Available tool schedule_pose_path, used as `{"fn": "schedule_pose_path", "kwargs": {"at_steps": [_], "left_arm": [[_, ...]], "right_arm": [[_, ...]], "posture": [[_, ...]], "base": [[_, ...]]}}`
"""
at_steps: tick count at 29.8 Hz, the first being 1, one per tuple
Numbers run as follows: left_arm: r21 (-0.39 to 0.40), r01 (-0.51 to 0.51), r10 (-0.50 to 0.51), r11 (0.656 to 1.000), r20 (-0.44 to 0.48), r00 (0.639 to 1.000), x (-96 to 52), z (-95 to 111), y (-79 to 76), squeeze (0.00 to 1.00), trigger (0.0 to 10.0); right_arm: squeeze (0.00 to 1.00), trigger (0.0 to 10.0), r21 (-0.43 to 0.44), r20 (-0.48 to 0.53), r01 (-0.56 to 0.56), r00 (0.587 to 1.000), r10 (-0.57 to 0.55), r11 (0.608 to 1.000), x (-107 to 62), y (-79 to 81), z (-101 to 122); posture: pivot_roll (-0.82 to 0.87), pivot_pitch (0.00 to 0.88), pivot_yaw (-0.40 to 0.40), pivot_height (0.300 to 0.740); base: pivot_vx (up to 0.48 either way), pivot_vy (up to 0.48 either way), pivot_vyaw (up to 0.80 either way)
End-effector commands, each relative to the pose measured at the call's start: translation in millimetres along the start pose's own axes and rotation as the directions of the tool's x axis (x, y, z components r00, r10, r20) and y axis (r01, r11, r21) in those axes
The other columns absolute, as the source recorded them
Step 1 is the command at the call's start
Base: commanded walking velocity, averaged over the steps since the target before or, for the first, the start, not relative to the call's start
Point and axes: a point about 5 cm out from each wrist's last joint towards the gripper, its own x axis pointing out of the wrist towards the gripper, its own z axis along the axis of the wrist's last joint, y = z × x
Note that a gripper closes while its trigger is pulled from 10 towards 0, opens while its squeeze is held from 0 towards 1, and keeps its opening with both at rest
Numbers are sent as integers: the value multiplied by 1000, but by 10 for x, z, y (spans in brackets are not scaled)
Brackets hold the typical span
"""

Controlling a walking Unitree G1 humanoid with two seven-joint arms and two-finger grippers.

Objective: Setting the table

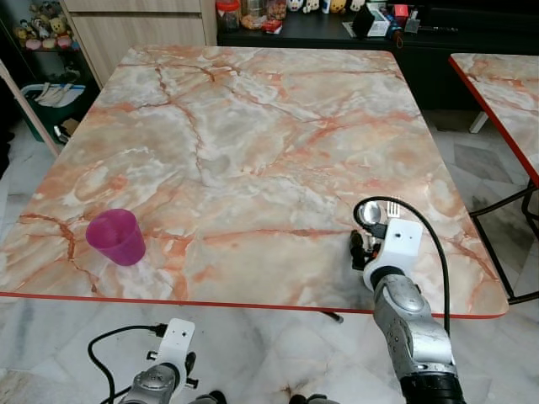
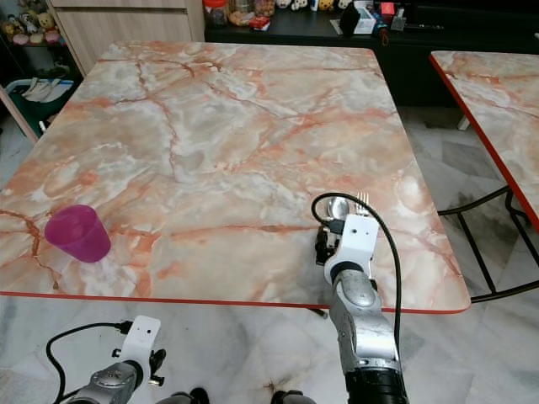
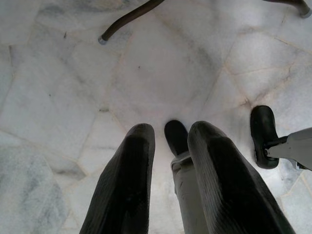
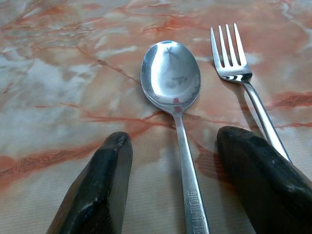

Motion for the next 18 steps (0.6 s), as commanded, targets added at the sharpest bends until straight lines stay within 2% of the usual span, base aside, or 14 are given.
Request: {"fn": "schedule_pose_path", "kwargs": {"at_steps": [1, 2, 3, 18], "left_arm": [[11, 8, -7, 1000, -40, 999, -14, -87, -6, 0, 10000], [11, 8, -8, 1000, -40, 999, -14, -89, -6, 0, 10000], [12, 11, -11, 1000, -43, 999, -14, -93, -8, 0, 10000], [14, 28, -27, 1000, -54, 998, -17, -117, -34, 0, 10000]], "right_arm": [[0, 10000, -2, -72, 5, 997, -6, 1000, -3, -5, -151], [0, 10000, -3, -73, 4, 997, -4, 1000, -3, -2, -157], [0, 0, -16, -93, 5, 996, -6, 1000, -3, 0, -185], [0, 0, -47, -117, -8, 993, 3, 999, 4, 16, -215]], "posture": [[-20, 169, -17, 740], [-19, 169, -17, 740], [-19, 171, -16, 740], [-22, 166, -17, 740]], "base": [[0, 0, 0], [0, 0, 0], [0, 0, 0], [0, 0, 0]]}}
